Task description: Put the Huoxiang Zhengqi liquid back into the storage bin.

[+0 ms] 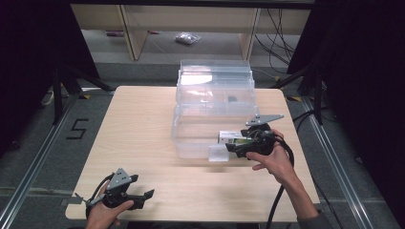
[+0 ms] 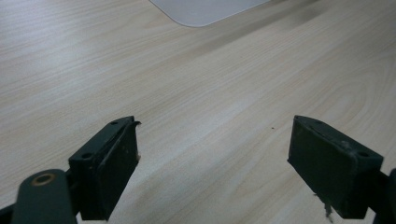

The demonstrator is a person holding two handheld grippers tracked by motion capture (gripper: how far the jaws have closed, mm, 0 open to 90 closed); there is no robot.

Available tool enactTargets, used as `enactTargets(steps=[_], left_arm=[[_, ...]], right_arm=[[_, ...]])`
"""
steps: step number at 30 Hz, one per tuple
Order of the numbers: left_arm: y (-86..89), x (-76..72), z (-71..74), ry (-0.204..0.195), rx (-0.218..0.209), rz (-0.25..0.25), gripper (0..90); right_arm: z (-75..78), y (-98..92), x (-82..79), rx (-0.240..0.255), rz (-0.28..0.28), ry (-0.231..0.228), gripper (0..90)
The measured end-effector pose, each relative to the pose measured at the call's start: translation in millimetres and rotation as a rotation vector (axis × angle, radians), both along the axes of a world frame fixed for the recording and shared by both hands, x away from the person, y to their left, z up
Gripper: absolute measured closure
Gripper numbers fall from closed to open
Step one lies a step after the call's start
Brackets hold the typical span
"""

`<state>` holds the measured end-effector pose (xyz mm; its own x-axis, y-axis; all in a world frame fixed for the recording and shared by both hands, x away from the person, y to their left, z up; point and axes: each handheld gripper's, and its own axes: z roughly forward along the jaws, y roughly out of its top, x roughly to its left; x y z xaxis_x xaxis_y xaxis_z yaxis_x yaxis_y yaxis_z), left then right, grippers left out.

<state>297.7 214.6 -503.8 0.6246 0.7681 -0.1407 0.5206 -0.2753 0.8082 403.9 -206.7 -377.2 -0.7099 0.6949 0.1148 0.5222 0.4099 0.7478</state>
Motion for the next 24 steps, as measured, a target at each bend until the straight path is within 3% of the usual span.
enactTargets(steps=[2, 3, 9, 13, 14, 24], left_arm=[[0.0, -0.2, 0.4, -0.001, 0.002, -0.001, 15.3], [0.0, -0.2, 0.3, -0.001, 0.002, 0.000, 15.3], [-0.3, 0.0, -0.1, 0.000, 0.002, -0.001, 15.3], [0.5, -0.3, 0.3, 0.006, 0.016, 0.003, 15.2], [0.5, 0.1, -0.1, 0.003, 0.009, -0.004, 15.3], [0.3, -0.2, 0.1, 0.005, 0.017, -0.002, 15.2]], right_arm=[[-1.5, 0.7, -1.4, 0.002, 0.024, -0.012, 18.8], [-2.7, 2.3, -4.9, 0.015, 0.008, 0.004, 18.3], [-9.2, 4.4, -10.5, -0.004, 0.030, -0.002, 17.6], [-12.4, 5.6, -15.3, 0.009, 0.012, 0.023, 17.5], [-13.8, 4.3, -13.5, 0.005, 0.037, -0.003, 17.5], [-22.5, 3.8, -23.7, -0.009, 0.023, -0.021, 17.9]])
